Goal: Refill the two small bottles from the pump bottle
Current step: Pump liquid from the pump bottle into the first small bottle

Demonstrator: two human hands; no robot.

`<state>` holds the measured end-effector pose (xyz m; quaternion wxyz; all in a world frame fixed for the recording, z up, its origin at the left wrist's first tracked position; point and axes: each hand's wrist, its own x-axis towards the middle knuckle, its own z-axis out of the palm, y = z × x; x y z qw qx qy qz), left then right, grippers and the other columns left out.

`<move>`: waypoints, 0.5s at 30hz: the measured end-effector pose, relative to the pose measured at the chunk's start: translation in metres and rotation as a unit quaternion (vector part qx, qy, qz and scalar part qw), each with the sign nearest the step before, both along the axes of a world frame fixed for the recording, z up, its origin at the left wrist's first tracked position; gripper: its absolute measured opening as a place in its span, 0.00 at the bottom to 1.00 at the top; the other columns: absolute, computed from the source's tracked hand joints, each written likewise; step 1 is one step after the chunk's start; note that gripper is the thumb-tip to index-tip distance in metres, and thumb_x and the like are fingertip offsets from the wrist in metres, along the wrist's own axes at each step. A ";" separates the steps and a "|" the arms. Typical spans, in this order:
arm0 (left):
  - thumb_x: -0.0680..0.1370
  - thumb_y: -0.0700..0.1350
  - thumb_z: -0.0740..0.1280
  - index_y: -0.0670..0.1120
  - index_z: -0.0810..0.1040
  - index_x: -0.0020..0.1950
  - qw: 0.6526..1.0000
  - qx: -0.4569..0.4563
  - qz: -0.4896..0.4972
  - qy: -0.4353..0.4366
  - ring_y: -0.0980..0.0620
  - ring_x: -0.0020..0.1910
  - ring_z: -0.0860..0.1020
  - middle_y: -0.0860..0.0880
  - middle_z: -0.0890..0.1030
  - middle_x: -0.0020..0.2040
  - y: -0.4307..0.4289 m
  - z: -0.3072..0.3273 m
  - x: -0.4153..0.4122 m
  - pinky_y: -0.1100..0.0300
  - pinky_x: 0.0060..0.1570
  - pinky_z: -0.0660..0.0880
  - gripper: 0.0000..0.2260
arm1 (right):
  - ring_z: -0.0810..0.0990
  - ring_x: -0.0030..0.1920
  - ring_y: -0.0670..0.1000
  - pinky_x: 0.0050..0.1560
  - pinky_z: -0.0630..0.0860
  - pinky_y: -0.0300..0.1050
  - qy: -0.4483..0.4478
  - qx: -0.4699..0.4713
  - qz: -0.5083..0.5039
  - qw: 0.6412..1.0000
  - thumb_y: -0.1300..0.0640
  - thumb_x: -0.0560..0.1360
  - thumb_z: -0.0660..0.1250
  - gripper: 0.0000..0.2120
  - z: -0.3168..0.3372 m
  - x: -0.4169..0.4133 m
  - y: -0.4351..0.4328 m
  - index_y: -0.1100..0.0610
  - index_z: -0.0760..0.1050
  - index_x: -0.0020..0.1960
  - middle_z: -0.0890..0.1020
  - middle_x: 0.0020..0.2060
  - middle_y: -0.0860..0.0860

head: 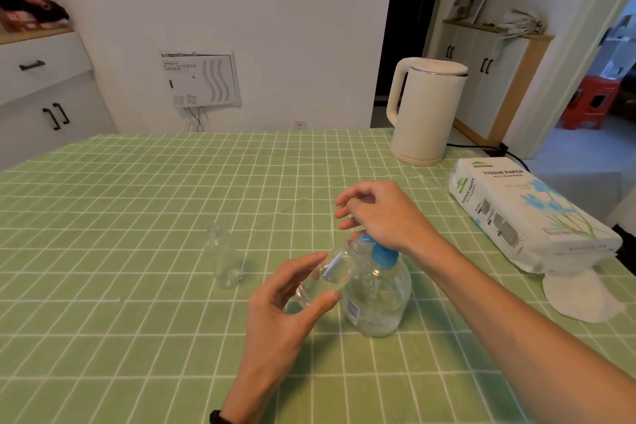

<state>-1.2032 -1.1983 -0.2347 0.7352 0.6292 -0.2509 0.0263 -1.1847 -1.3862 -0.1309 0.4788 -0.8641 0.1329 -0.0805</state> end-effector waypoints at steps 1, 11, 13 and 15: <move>0.68 0.49 0.81 0.59 0.86 0.61 1.000 -0.001 0.000 0.001 0.52 0.62 0.86 0.53 0.88 0.60 0.000 0.000 0.000 0.63 0.63 0.80 0.22 | 0.89 0.43 0.45 0.50 0.87 0.51 -0.007 -0.010 0.001 1.000 0.60 0.83 0.63 0.11 0.001 0.001 0.000 0.50 0.83 0.50 0.88 0.45 0.46; 0.68 0.47 0.81 0.59 0.86 0.61 1.000 0.002 0.002 -0.005 0.52 0.62 0.86 0.53 0.88 0.59 -0.001 -0.002 0.001 0.64 0.62 0.79 0.22 | 0.89 0.43 0.48 0.53 0.87 0.54 0.008 0.009 0.002 1.000 0.64 0.82 0.61 0.14 -0.007 0.001 -0.002 0.53 0.84 0.48 0.89 0.44 0.49; 0.68 0.48 0.81 0.60 0.86 0.60 1.000 0.002 0.004 -0.007 0.52 0.62 0.86 0.53 0.88 0.59 -0.001 -0.002 0.001 0.64 0.62 0.79 0.21 | 0.89 0.44 0.48 0.53 0.87 0.54 0.011 0.006 0.003 1.000 0.64 0.82 0.61 0.14 -0.008 0.001 -0.002 0.52 0.84 0.48 0.89 0.44 0.49; 0.69 0.47 0.81 0.60 0.86 0.60 1.000 0.007 0.005 -0.011 0.52 0.62 0.86 0.54 0.88 0.59 0.000 -0.002 0.000 0.65 0.62 0.79 0.21 | 0.89 0.44 0.48 0.52 0.86 0.53 0.008 -0.005 0.003 1.000 0.63 0.83 0.62 0.14 -0.007 0.001 -0.002 0.52 0.83 0.48 0.89 0.44 0.48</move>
